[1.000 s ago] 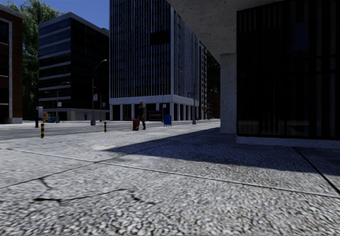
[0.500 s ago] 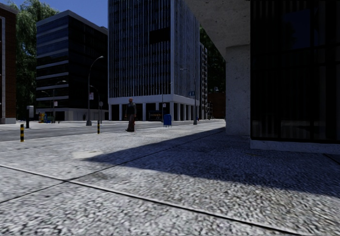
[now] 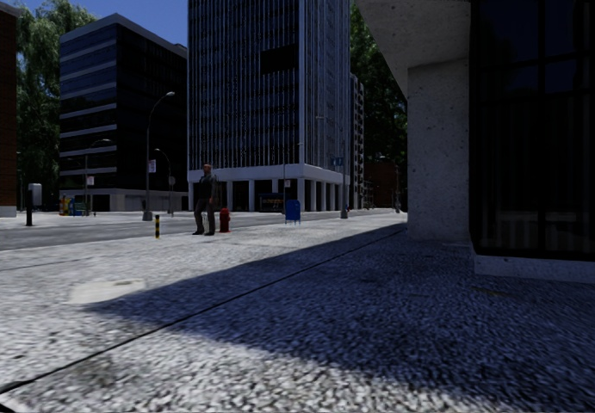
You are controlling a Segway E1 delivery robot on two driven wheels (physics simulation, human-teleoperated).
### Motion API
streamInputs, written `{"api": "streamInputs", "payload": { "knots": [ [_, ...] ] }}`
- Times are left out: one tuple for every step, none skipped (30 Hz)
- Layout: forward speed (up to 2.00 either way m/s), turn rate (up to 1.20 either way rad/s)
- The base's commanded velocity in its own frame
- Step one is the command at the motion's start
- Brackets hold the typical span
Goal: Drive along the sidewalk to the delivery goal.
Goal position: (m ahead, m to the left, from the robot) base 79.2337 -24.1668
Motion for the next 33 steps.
{"api": "streamInputs", "payload": {
  "knots": [
    [2.0,0.0],
    [2.0,0.0],
    [2.0,0.0],
    [2.0,0.0],
    [2.0,0.0],
    [2.0,0.0],
    [2.0,0.0],
    [2.0,0.0],
    [2.0,0.0],
    [2.0,0.0],
    [2.0,0.0],
    [2.0,0.0],
    [2.0,0.0],
    [2.0,0.0],
    [2.0,0.0],
    [2.0,0.0],
    [2.0,0.0],
    [2.0,0.0],
    [2.0,0.0],
    [2.0,0.0],
    [2.0,0.0],
    [2.0,0.0],
    [2.0,0.0],
    [2.0,0.0],
    [2.0,0.0],
    [2.0,0.0],
    [2.0,0.0],
    [2.0,0.0],
    [2.0,0.0],
    [2.0,0.0],
    [2.0,0.0],
    [2.0,0.0],
    [2.0,0.0]
  ]
}}
